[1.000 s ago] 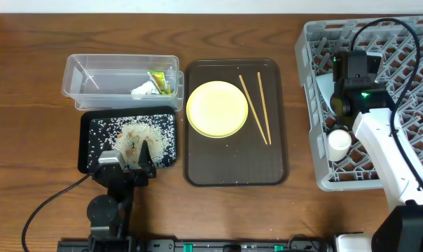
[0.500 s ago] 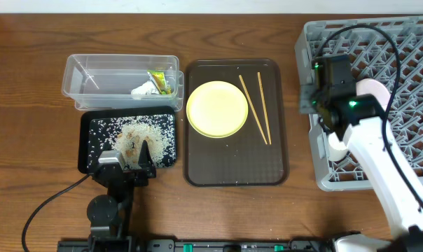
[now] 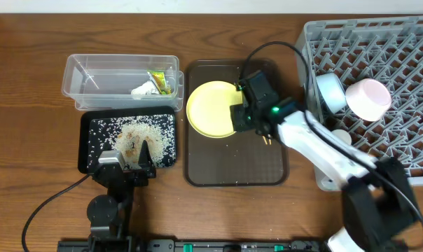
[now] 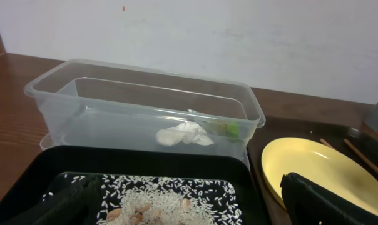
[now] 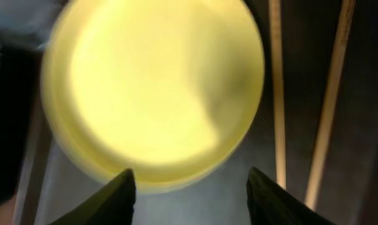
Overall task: Sort waste into correct bins and load items into the dishwasher rack
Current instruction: 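Grasp the yellow plate and lift it toward the rack, then stand the yellow plate upright in the rack's back slots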
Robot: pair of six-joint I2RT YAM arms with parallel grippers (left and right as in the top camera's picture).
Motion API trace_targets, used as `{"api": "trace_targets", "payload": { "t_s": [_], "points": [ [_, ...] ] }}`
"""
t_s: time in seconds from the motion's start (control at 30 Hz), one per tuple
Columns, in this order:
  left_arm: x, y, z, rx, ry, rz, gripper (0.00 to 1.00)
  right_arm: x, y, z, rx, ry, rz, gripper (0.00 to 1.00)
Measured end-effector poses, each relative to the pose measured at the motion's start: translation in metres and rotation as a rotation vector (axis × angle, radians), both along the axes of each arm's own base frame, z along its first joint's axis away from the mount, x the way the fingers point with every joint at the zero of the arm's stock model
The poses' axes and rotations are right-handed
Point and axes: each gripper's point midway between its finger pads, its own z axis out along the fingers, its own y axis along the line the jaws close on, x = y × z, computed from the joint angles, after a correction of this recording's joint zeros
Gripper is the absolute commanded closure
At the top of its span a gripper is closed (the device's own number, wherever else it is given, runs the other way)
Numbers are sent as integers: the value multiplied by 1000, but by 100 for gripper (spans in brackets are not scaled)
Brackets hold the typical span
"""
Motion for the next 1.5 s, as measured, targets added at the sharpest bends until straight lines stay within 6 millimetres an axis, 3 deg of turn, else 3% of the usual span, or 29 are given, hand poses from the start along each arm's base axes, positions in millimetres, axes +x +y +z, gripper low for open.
{"api": "trace_targets", "payload": {
  "t_s": [0.17, 0.23, 0.27, 0.37, 0.6, 0.7, 0.8, 0.93, 1.1, 1.27, 1.5],
  "points": [
    [0, 0, 0, 0, 0, 0, 7, 1, -8, -48, -37, 95, -103, 61],
    [0, 0, 0, 0, 0, 0, 6, -1, -13, -61, -49, 130, -128, 71],
    [0, 0, 0, 0, 0, 0, 7, -2, -14, -66, -55, 141, -133, 82],
    [0, 0, 0, 0, 0, 0, 6, -2, -17, -66, -53, 153, -160, 98],
    [0, 0, 0, 0, 0, 0, 7, -3, -20, -48, -43, 135, -162, 99],
    [0, 0, 0, 0, 0, 0, 7, 1, -32, -10, -50, 48, -165, 99],
    [0, 0, 0, 0, 0, 0, 7, 13, -63, 46, -78, -103, -228, 99],
    [0, 0, 0, 0, 0, 0, 6, 23, -136, 137, -178, -384, -410, 99],
    [0, 0, 0, 0, 0, 0, 7, 8, -229, 213, -415, -614, -658, 99],
    [0, 0, 0, 0, 0, 0, 7, -13, -317, 243, -674, -652, -899, 99],
    [0, 0, 0, 0, 0, 0, 7, -36, -396, 271, -852, -667, -1113, 99]
  ]
}}
